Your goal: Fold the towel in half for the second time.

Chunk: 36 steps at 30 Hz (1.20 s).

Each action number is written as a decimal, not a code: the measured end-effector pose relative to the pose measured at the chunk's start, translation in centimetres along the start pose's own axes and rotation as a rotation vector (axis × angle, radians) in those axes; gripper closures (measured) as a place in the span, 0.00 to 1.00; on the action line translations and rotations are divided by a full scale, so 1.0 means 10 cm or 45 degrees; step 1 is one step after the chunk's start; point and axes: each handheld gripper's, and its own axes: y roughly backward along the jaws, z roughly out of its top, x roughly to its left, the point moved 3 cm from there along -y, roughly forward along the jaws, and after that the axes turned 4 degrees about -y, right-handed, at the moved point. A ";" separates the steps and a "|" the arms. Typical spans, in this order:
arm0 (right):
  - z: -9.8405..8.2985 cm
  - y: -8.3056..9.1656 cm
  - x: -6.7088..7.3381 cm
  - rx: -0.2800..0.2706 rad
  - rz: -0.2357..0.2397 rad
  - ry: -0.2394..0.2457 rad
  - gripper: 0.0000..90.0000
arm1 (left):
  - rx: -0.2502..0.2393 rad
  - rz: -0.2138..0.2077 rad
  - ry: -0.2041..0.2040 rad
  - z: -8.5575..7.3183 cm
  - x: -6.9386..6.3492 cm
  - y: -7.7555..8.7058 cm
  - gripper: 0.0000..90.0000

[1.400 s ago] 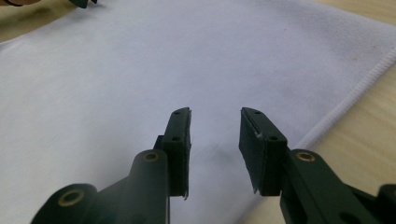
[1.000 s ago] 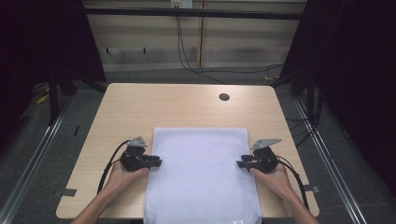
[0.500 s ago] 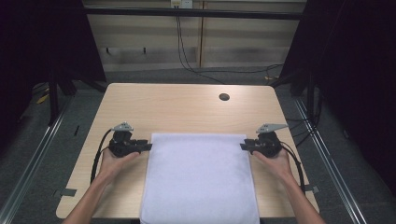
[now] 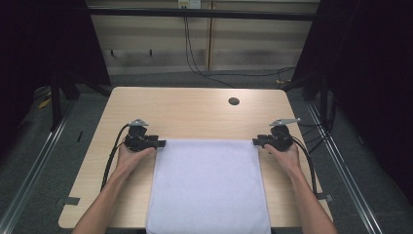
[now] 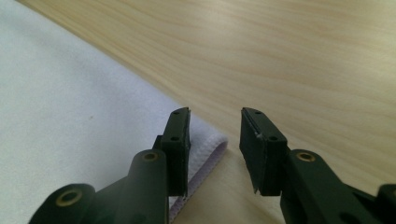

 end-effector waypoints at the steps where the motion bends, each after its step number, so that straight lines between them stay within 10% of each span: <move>1: -0.01 -0.02 0.01 0.009 0.005 -0.004 0.69 | 0.021 0.001 -0.005 -0.01 0.00 -0.02 0.54; 6: -0.05 -0.14 0.05 0.043 0.011 0.021 0.69 | 0.049 -0.032 -0.020 -0.04 0.00 -0.03 0.74; 11: -0.02 -0.12 0.07 0.039 0.018 0.013 0.95 | 0.005 -0.083 -0.031 -0.02 -0.02 0.02 0.94; 29: 0.91 0.53 0.11 -0.328 -0.026 -0.024 0.97 | -0.343 -0.020 -0.122 0.88 -0.10 0.69 0.96; 36: 0.73 0.98 0.36 -0.420 0.083 0.089 0.97 | -0.358 -0.094 -0.229 0.65 -0.44 0.94 0.96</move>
